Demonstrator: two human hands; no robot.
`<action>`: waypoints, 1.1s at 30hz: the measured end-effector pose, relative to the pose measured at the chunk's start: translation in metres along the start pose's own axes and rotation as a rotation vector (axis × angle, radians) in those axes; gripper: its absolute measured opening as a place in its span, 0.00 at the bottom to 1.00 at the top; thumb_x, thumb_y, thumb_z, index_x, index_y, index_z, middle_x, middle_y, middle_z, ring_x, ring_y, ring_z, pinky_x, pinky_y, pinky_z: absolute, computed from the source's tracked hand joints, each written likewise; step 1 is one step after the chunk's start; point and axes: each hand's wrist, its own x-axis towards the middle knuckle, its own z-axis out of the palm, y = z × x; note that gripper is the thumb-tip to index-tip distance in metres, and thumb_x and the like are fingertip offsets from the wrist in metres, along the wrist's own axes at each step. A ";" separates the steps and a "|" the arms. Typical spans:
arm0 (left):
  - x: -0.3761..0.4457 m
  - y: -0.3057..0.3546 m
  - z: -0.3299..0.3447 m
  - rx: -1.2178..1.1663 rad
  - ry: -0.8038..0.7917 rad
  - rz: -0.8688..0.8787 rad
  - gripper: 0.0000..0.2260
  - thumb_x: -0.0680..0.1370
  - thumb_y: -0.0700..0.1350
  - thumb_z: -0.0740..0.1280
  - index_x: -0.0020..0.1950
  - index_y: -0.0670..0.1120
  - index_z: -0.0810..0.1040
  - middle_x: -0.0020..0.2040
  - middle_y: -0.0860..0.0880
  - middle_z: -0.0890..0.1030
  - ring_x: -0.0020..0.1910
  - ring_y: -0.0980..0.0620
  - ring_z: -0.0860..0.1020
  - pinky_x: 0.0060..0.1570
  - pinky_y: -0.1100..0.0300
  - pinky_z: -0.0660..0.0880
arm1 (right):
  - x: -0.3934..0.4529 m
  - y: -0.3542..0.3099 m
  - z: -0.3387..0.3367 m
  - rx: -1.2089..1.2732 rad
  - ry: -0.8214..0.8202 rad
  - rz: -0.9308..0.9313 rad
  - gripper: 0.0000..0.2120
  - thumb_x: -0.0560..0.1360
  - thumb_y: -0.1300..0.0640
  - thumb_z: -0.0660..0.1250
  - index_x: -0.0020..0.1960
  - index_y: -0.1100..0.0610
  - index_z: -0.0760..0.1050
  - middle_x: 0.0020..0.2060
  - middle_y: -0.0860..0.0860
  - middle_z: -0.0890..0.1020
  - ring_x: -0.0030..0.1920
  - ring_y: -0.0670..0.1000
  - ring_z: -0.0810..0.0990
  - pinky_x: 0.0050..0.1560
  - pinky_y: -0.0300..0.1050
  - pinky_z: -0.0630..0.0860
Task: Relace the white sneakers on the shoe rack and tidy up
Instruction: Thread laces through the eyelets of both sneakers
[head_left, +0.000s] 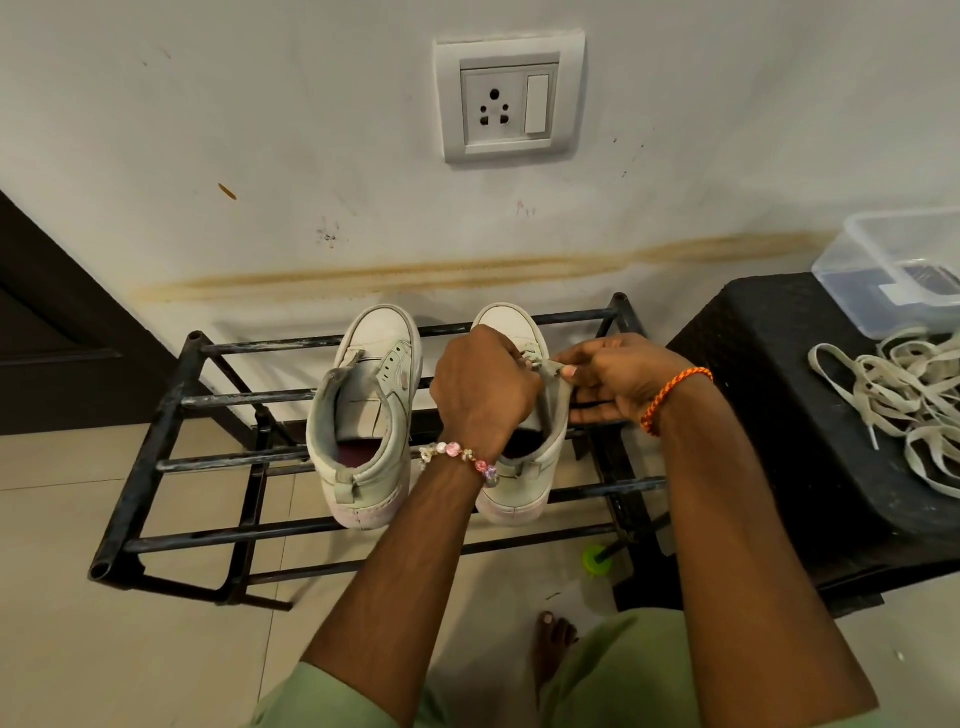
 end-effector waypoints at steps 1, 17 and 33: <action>-0.001 0.000 0.001 -0.001 0.005 -0.007 0.07 0.72 0.44 0.70 0.48 0.46 0.84 0.46 0.46 0.84 0.46 0.47 0.81 0.38 0.60 0.72 | 0.000 0.000 0.000 0.003 -0.001 0.000 0.11 0.79 0.67 0.58 0.57 0.63 0.75 0.53 0.60 0.80 0.55 0.57 0.79 0.49 0.51 0.77; -0.010 0.015 0.000 0.310 0.008 0.276 0.06 0.77 0.39 0.64 0.48 0.40 0.79 0.48 0.43 0.80 0.48 0.44 0.78 0.39 0.58 0.67 | 0.004 0.005 -0.002 0.037 0.007 -0.028 0.12 0.79 0.68 0.57 0.57 0.62 0.76 0.46 0.55 0.81 0.45 0.51 0.80 0.43 0.49 0.78; 0.012 -0.019 0.008 -0.212 -0.162 0.099 0.06 0.75 0.45 0.71 0.48 0.45 0.85 0.49 0.49 0.84 0.49 0.53 0.80 0.48 0.63 0.71 | 0.007 0.011 -0.004 0.188 -0.043 -0.023 0.04 0.78 0.64 0.62 0.45 0.60 0.75 0.40 0.54 0.81 0.41 0.51 0.81 0.37 0.45 0.82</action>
